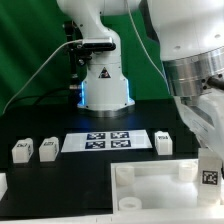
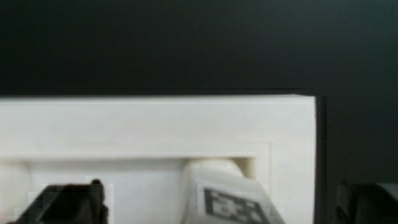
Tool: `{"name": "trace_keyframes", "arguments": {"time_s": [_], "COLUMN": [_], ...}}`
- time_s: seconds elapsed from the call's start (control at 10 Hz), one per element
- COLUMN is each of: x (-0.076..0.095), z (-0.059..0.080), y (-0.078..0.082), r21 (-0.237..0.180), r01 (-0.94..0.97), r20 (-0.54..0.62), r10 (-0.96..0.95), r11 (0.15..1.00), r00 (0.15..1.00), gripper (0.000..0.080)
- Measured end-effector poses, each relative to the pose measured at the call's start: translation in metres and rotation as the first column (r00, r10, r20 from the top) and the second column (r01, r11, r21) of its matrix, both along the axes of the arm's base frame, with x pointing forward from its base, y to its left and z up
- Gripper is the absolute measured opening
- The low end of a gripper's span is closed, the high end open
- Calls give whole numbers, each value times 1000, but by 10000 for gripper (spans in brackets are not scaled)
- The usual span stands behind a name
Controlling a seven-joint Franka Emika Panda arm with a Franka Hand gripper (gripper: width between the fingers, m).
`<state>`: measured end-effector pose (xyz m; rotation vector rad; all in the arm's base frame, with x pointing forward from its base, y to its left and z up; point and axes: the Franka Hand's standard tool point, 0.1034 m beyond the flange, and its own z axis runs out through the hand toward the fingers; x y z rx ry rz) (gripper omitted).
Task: Assemble one leg
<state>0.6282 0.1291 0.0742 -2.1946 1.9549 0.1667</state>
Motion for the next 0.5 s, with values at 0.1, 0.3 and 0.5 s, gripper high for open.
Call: {"name": "trace_keyframes", "arguments": {"time_s": [0.1,0.3,0.5], "x": [0,1,1], "z": [1,2,2], "y": [-4,-6,-2], "r21": [-27,-65,-103], "r01": [-162,-394,-582], "r20": [22,51,72], "r10": [163,398,589], "r11": [986,917,807], "r00": [986,916,805], "gripper": [648,649,649]}}
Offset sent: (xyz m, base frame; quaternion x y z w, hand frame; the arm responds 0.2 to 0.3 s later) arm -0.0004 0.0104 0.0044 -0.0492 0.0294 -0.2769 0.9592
